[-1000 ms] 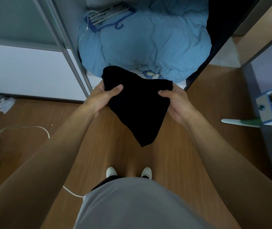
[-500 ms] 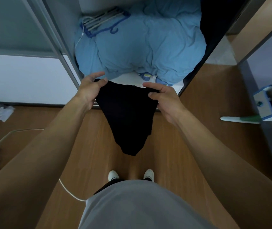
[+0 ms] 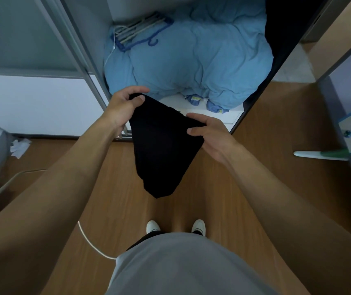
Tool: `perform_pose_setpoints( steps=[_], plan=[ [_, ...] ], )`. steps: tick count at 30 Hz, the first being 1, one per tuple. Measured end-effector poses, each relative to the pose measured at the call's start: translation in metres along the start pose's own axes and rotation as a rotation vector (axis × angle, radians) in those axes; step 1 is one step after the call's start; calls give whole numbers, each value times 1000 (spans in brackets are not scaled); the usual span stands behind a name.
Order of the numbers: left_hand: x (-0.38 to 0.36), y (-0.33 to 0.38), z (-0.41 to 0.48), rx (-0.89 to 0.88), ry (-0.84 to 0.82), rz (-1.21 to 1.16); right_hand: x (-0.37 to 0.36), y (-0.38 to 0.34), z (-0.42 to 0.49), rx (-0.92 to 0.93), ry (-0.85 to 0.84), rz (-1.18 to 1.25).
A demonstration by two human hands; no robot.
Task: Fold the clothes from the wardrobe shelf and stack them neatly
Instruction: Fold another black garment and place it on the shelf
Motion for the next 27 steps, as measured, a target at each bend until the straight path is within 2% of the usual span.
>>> perform_pose_setpoints(
  steps=[5,9,14,17,22,27],
  plan=[
    [3,-5,2,66,7,149,-1,-6,0,123,137,-457],
    [-9,-9,-1,142,-116,211,6,-13,-1,231,246,-706],
    [-26,-7,-8,93,-307,665,22,-15,-2,243,373,-896],
    [-38,-4,-11,-19,-316,849,27,-18,-1,258,400,-1048],
    [-44,6,-12,-139,-112,1068,31,-28,-2,362,348,-1046],
    [-43,21,-7,-268,-90,1312,33,-31,-2,328,185,-1002]
  ],
)
Point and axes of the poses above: each hand's wrist, its own z-axis towards the middle knuckle, its own x-axis out of the back of the hand, y = z × x, the point moved 4 cm from there along z, towards the middle knuckle, and after that the axes turned 5 degrees about -z, right-handed, at the moved point
